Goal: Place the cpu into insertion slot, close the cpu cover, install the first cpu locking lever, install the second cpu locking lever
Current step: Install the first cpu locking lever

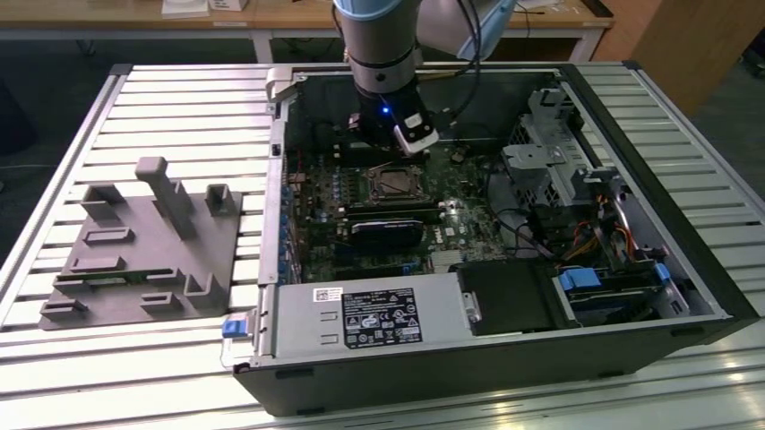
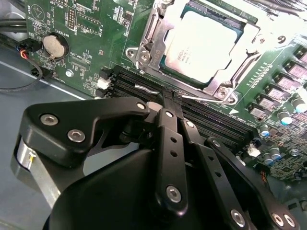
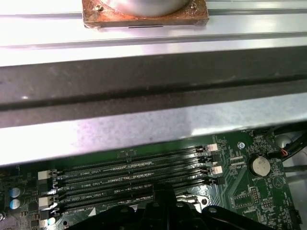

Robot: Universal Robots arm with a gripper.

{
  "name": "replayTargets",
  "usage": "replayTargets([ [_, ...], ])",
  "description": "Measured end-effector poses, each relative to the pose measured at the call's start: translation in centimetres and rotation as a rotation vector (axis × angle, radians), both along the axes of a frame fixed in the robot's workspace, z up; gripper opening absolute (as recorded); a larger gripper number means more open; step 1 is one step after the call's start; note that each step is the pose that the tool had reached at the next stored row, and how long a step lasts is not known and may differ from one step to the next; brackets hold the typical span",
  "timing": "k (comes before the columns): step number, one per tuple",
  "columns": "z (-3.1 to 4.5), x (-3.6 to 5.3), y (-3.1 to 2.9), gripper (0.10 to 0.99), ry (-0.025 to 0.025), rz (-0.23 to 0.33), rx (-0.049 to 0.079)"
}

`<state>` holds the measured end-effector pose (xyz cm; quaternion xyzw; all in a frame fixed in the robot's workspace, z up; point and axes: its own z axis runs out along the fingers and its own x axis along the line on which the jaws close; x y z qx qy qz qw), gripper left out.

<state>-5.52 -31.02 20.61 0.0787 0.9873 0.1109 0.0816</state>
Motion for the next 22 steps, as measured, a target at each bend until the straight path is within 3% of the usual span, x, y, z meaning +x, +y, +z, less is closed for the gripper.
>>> replayTargets([
  [22, -0.27, 0.00, 0.46, 0.106, -0.0013, -0.053, -0.008],
])
